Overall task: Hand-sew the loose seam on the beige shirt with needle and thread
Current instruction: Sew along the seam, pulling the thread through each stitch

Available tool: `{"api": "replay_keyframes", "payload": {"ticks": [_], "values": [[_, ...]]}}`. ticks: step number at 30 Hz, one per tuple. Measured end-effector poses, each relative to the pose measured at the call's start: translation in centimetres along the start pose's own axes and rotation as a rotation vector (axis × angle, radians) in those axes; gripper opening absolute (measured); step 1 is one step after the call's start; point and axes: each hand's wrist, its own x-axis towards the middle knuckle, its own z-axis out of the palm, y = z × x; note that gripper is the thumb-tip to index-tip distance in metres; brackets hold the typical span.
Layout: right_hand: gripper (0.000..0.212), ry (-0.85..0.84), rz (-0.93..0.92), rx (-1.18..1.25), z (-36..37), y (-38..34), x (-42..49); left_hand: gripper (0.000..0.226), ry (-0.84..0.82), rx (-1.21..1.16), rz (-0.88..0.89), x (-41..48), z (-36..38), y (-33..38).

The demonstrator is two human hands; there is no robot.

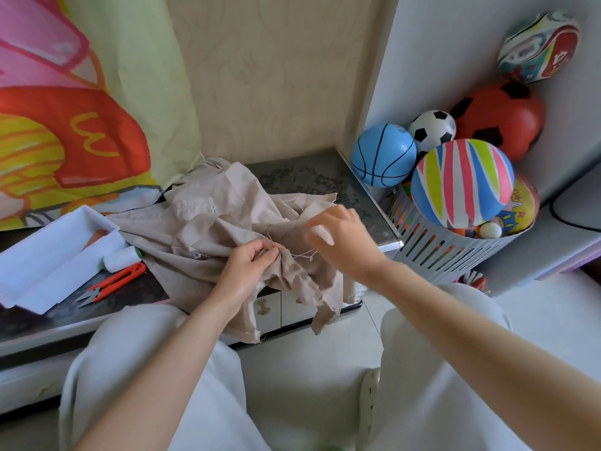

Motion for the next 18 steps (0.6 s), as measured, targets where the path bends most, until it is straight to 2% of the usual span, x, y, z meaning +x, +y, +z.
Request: {"api": "replay_keyframes", "payload": {"ticks": [2,5,9,12,16,18], "values": [[0.024,-0.041,-0.037,0.117,1.2,-1.8,-0.1,0.016,-0.023,0.042,-0.006,0.0,-0.1,-0.1],[0.019,-0.020,0.014,0.284,2.4,-3.5,0.1,0.035,-0.056,0.116,-0.032,0.0,-0.3,-0.7],[0.010,0.045,0.042,0.457,3.1,-4.1,0.1,0.019,-0.084,0.047,-0.034,-0.1,-0.2,-0.8],[0.015,0.072,0.111,0.709,2.9,-4.1,-0.5,0.022,-0.052,0.063,-0.028,0.2,-0.3,-0.9],[0.023,0.114,0.070,0.937,2.4,-4.3,-1.2,0.007,0.038,0.107,-0.016,0.5,-0.3,-1.1],[0.023,0.082,0.072,1.022,2.1,-4.5,-1.8,0.015,0.074,0.091,0.003,0.5,-0.2,-1.2]]}}
